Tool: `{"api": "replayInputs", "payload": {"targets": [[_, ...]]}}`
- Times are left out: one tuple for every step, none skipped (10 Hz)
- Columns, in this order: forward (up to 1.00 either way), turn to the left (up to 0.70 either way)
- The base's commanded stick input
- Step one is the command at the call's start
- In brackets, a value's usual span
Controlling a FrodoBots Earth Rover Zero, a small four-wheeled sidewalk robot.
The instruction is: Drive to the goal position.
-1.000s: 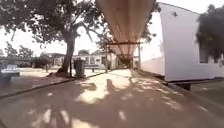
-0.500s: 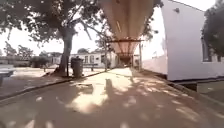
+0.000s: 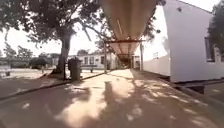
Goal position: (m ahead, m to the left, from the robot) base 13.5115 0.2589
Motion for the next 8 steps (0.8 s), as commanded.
{"api": "replayInputs", "payload": {"targets": [[0.7, 0.0], [0.7, 0.0], [0.7, 0.0], [0.7, 0.0], [0.7, 0.0], [0.7, 0.0], [0.7, 0.0], [0.7, 0.0]]}}
